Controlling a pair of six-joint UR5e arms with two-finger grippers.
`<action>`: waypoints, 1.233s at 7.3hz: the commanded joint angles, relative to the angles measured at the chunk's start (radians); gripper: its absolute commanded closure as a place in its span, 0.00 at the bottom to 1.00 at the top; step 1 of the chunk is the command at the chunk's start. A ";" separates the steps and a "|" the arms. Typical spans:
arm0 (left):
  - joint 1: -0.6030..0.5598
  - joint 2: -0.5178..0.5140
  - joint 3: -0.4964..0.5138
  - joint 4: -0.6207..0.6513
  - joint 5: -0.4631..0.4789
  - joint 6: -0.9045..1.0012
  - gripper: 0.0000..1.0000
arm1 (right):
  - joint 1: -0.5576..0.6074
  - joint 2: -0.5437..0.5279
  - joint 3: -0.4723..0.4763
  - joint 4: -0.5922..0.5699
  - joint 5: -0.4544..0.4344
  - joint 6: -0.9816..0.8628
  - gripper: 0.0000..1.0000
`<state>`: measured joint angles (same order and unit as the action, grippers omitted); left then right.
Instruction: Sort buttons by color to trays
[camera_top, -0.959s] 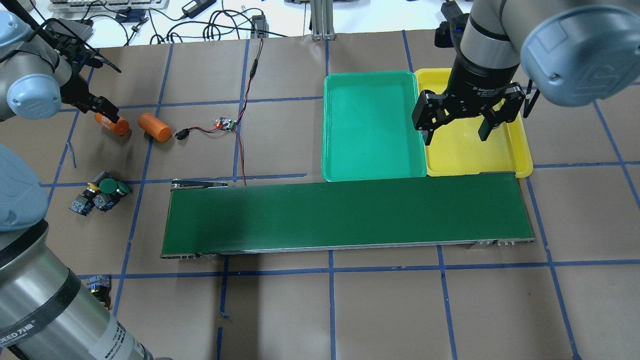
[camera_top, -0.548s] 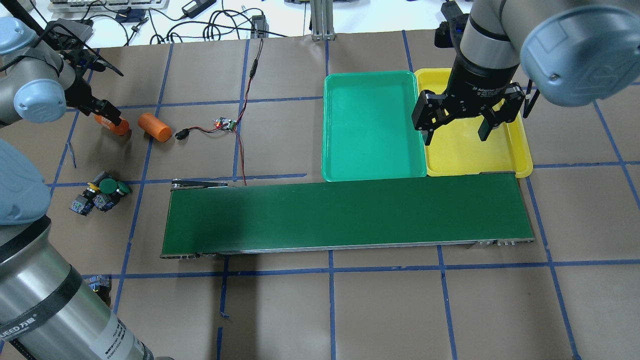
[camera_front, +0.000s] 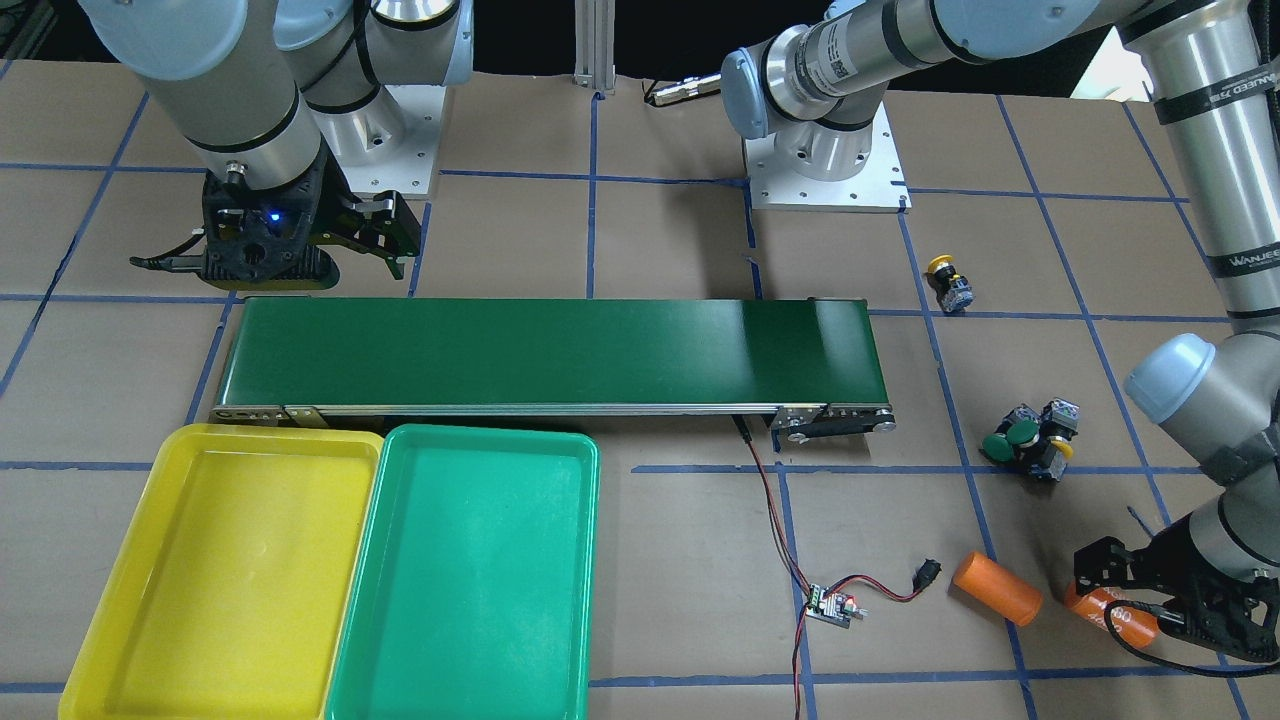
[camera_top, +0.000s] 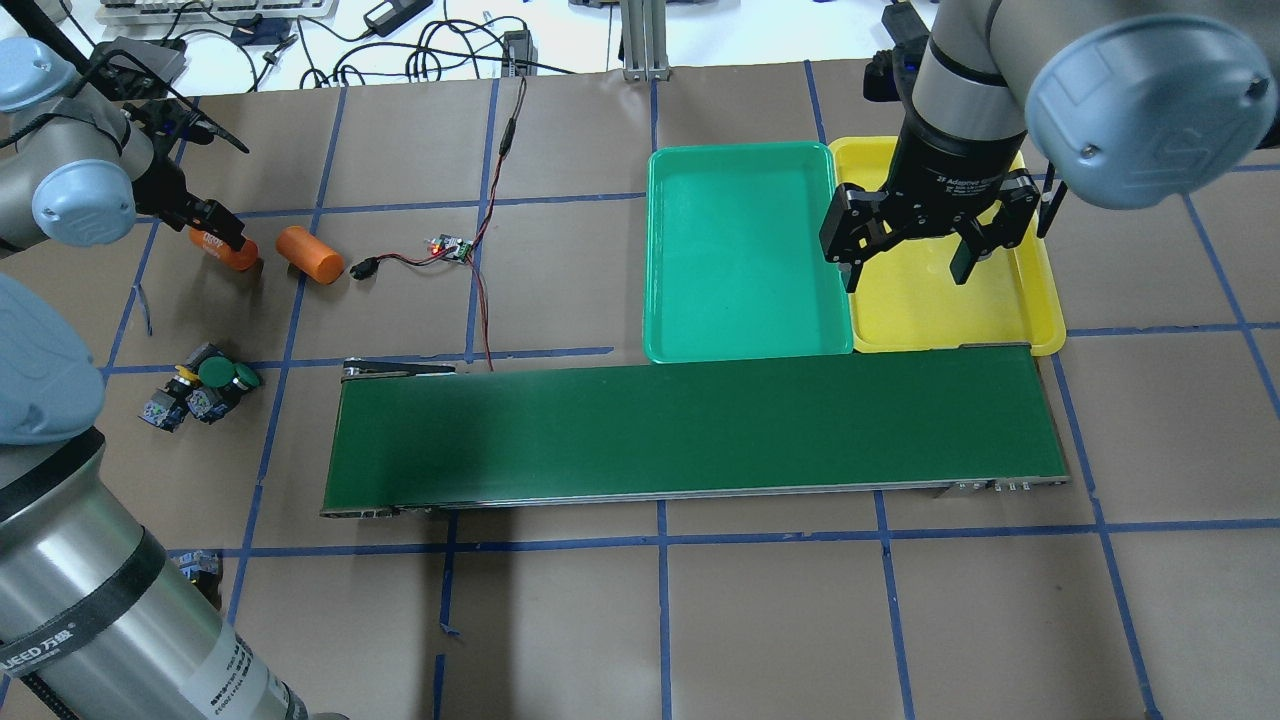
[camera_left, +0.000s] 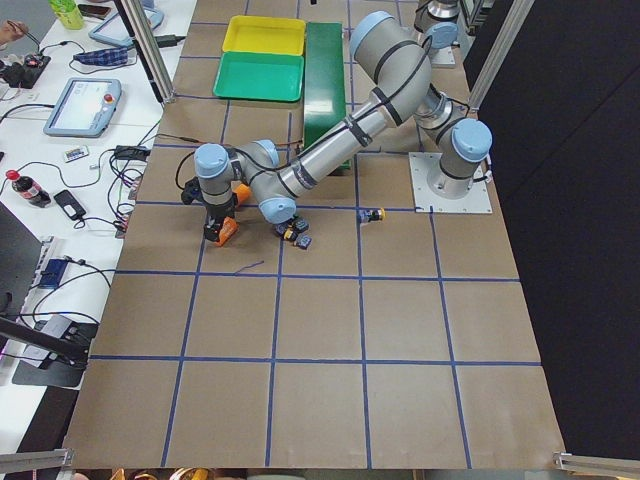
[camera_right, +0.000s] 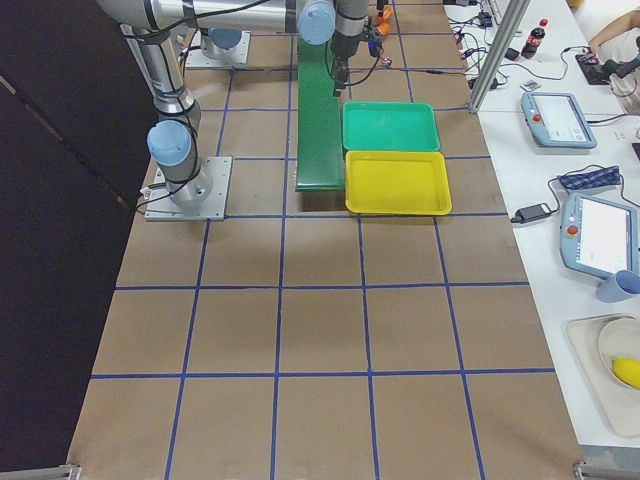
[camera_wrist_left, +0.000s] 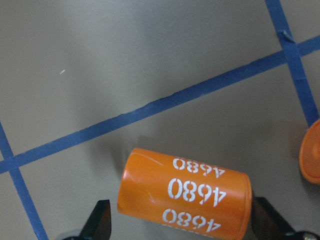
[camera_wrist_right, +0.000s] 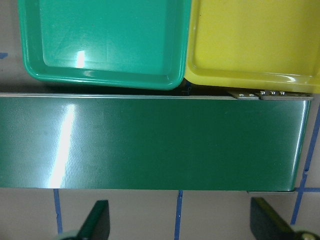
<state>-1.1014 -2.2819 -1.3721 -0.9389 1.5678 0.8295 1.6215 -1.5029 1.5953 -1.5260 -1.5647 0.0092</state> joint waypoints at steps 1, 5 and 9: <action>0.000 -0.010 0.010 0.000 0.005 0.023 0.01 | 0.000 0.001 0.000 0.000 -0.001 0.000 0.00; 0.000 -0.031 0.011 0.000 -0.005 0.025 0.00 | 0.000 0.000 0.000 0.001 -0.001 -0.002 0.00; -0.020 0.022 0.004 -0.027 -0.003 -0.003 0.84 | 0.001 0.001 0.000 0.001 -0.001 -0.002 0.00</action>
<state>-1.1071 -2.2924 -1.3631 -0.9496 1.5611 0.8366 1.6228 -1.5020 1.5953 -1.5236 -1.5662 0.0077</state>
